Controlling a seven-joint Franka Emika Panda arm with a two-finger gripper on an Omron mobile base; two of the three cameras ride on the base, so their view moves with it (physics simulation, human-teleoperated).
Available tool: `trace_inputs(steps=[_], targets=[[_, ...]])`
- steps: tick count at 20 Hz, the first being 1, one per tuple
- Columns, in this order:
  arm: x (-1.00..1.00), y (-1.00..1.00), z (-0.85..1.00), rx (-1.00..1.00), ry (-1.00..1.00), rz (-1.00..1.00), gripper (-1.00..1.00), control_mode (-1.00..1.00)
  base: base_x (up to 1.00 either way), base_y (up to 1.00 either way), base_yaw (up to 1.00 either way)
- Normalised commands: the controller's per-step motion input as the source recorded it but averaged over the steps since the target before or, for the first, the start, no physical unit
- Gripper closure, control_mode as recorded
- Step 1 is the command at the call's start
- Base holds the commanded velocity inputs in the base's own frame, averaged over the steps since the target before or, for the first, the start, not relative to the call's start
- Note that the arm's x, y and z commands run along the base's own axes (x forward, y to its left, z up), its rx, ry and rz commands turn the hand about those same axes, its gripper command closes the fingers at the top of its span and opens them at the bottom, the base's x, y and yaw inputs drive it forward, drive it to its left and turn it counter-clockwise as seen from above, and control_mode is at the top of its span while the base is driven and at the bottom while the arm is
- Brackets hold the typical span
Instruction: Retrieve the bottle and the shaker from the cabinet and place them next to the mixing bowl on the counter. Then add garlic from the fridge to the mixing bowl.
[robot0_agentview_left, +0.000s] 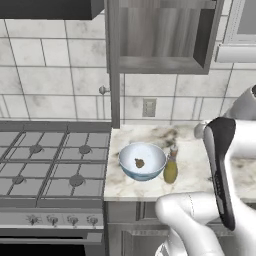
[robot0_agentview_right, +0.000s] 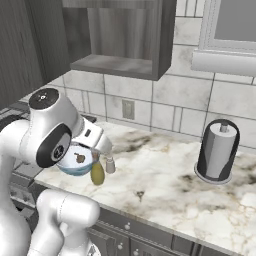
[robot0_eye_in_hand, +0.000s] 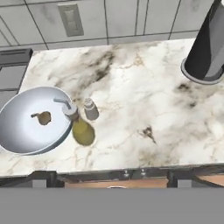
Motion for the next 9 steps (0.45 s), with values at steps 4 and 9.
trace_inputs(steps=[4,9], targets=[[-0.9,0.36,0.75,-0.09,-0.12,0.0,-1.0,-1.0,0.0,0.0,0.0],[-0.9,0.23,0.38,-0.02,-0.14,0.0,-1.0,-1.0,0.0,0.0,0.0]])
